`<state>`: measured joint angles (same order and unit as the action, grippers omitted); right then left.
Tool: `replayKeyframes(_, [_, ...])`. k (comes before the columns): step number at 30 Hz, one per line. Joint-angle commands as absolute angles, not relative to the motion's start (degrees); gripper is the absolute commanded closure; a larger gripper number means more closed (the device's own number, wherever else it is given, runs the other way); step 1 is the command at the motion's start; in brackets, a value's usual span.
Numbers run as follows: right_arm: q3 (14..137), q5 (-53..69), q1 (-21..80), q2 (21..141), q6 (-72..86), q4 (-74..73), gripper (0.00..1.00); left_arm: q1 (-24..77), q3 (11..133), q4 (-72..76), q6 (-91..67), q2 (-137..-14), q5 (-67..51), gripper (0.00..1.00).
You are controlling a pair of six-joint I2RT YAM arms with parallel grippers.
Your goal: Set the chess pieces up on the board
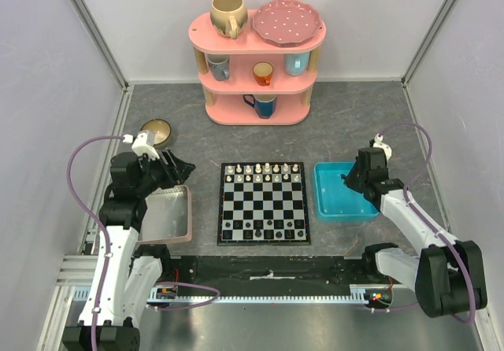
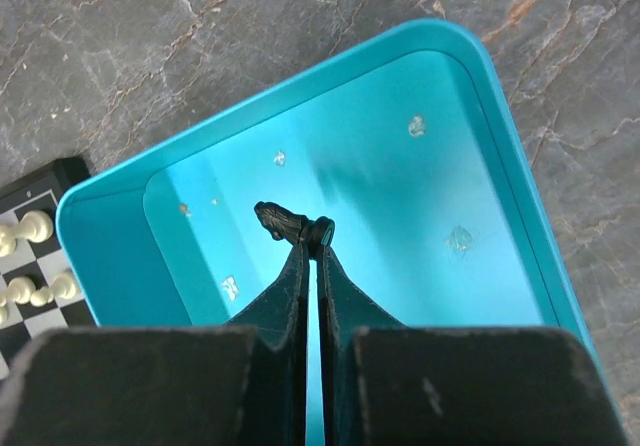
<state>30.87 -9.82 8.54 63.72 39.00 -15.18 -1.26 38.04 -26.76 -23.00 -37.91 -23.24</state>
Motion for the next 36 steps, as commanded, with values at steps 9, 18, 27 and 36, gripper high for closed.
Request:
replayKeyframes(9, [33.84,-0.28,8.35,50.98,35.34,-24.26,1.0,-0.7,38.58,-14.95,-27.67,-41.22,-43.5,0.41])
replayKeyframes(18, [34.72,8.87,8.35,43.6,33.14,-23.82,1.0,28.54,46.14,-4.94,-32.6,-53.41,-27.98,0.41])
replayKeyframes(27, [37.09,11.25,8.35,38.67,34.54,-25.49,1.0,41.65,55.62,5.54,-32.0,-70.29,-19.87,0.34])
replayKeyframes(36, [37.44,10.28,8.35,36.83,36.74,-25.93,1.0,49.74,68.02,6.24,-32.96,-86.82,-14.15,0.22])
